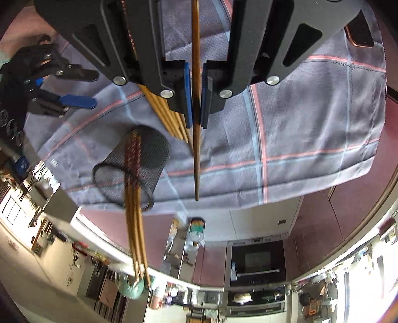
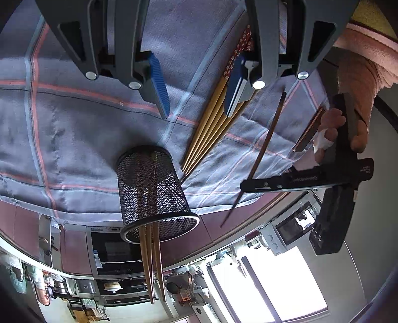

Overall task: Organize utensils
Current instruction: 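Lift the chopstick with the left gripper and carry it over the mesh cup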

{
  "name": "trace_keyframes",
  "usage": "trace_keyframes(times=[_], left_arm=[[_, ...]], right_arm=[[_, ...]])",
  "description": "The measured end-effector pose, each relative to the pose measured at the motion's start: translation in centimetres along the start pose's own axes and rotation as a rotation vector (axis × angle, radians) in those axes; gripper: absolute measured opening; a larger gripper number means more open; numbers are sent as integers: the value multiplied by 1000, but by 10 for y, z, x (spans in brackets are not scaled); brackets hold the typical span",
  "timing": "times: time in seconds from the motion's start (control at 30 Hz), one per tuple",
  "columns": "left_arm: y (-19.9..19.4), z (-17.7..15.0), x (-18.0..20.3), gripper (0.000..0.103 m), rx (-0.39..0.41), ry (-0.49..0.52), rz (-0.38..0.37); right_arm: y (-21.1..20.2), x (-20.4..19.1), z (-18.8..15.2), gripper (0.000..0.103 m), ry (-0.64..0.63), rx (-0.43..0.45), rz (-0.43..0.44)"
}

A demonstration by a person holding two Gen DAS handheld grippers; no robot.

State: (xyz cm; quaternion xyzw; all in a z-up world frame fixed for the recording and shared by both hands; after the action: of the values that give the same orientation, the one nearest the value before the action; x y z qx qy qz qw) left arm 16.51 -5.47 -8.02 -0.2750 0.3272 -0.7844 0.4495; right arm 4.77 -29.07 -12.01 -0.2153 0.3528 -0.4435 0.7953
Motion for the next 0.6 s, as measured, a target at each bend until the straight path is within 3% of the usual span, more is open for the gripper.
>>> trace_keyframes(times=[0.33, 0.6], left_arm=[[-90, 57, 28, 7, 234, -23, -159], [-137, 114, 47, 7, 381, -39, -231]], right_arm=[[-2, 0, 1, 43, 1, 10, 0], [-2, 1, -1, 43, 11, 10, 4]])
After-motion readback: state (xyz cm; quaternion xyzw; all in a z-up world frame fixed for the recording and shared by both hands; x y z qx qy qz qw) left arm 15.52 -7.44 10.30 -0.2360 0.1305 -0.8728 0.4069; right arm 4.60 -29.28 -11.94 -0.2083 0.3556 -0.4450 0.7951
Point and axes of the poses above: each gripper's, at about its wrist camera, not at the fingertips, and y roughly the way its jaws point, x to its right, z to its top, the point moved 6 cm from there along y, roughly the way its jaws point, and after that the axes turned 1 degree about -x, right-handed, at the moved point
